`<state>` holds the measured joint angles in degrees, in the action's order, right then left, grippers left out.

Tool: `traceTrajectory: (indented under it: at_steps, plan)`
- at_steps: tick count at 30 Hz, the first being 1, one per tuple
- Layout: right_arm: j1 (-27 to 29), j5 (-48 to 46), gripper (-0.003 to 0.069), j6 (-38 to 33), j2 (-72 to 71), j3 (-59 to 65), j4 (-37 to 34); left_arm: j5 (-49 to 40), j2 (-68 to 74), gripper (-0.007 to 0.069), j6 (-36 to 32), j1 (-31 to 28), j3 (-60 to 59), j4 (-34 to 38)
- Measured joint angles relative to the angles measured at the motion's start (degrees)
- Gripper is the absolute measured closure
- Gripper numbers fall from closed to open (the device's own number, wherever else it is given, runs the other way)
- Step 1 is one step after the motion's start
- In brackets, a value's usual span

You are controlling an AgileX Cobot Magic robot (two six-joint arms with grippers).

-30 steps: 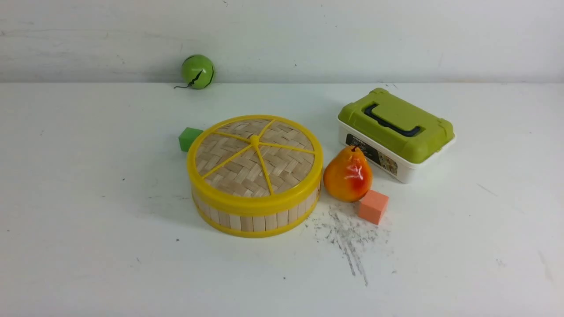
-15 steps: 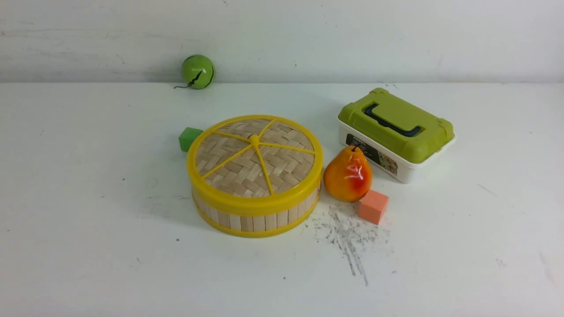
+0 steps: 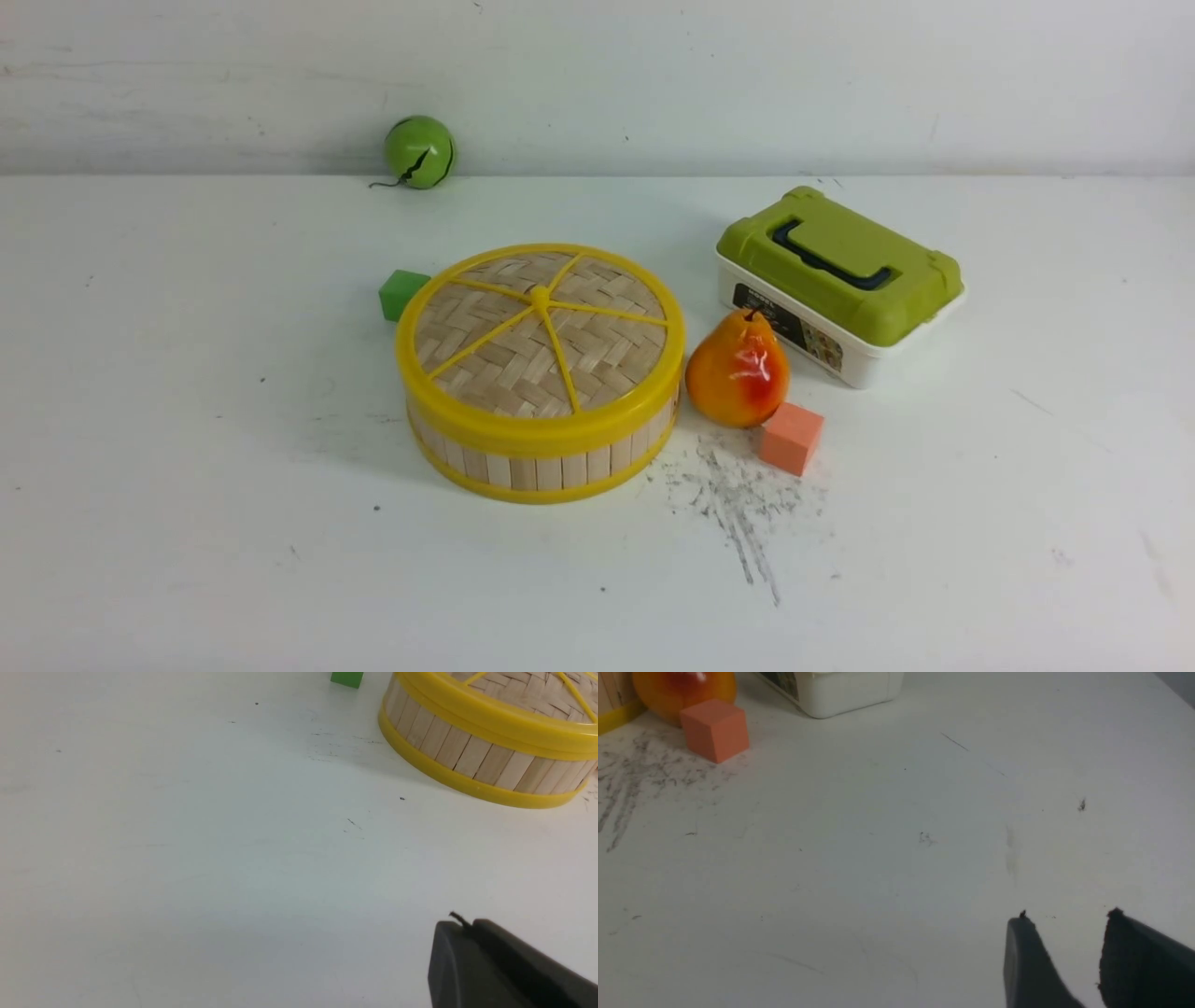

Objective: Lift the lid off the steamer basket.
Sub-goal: Use the left arm to lift the lid of the steamer

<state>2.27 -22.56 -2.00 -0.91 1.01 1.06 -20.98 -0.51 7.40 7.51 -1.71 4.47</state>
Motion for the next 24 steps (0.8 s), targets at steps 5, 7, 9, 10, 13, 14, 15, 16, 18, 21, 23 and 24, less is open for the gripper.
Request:
traceTrajectory:
  at_steps: [5, 7, 9, 10, 13, 14, 15, 16, 18, 21, 23, 24]
  plan:
    - [0.00, 0.00, 0.0419, 0.00, 0.00, 0.00, 0.00, 0.00, 0.00, 0.0598, 0.00, 0.00, 0.00, 0.00]
    - [0.00, 0.00, 0.0419, 0.00, 0.00, 0.00, 0.00, -0.06, 0.00, 0.0596, 0.00, 0.00, 0.00, 0.00]
    - [0.00, 0.00, 0.0419, 0.00, 0.00, 0.00, 0.00, -0.06, 0.00, 0.0594, 0.00, 0.00, 0.00, 0.00]
    - [0.00, 0.00, 0.0419, 0.00, 0.00, 0.00, 0.00, -0.06, 0.00, 0.0594, 0.00, 0.00, 0.00, 0.00]
    - [0.00, 0.00, 0.0419, 0.00, 0.00, 0.00, 0.00, -0.06, 0.00, 0.0588, 0.00, 0.00, 0.00, 0.00]
    - [0.00, 0.00, 0.0419, 0.00, 0.00, 0.00, 0.00, -0.06, 0.00, 0.0587, 0.00, 0.00, 0.00, 0.00]
    - [0.00, 0.00, 0.0419, 0.00, 0.00, 0.00, 0.00, -0.06, 0.00, 0.0587, 0.00, 0.00, 0.00, 0.00]
    - [0.00, 0.00, 0.0419, 0.00, 0.00, 0.00, 0.00, -0.06, 0.00, 0.0586, 0.00, 0.00, 0.00, 0.00]
    - [0.00, 0.00, 0.0419, 0.00, 0.00, 0.00, 0.00, -0.06, 0.00, 0.0585, 0.00, 0.00, 0.00, 0.00]
    - [0.00, 0.00, 0.0419, 0.00, 0.00, 0.00, 0.00, -0.06, 0.00, 0.0585, 0.00, 0.00, 0.00, -0.06]
    - [0.00, 0.00, 0.0419, 0.00, 0.00, 0.00, 0.00, -0.06, 0.00, 0.0581, 0.00, 0.00, 0.00, -0.06]
    - [0.00, 0.00, 0.0419, 0.00, 0.00, 0.00, 0.00, -0.06, 0.00, 0.0580, 0.00, 0.00, 0.00, -0.06]
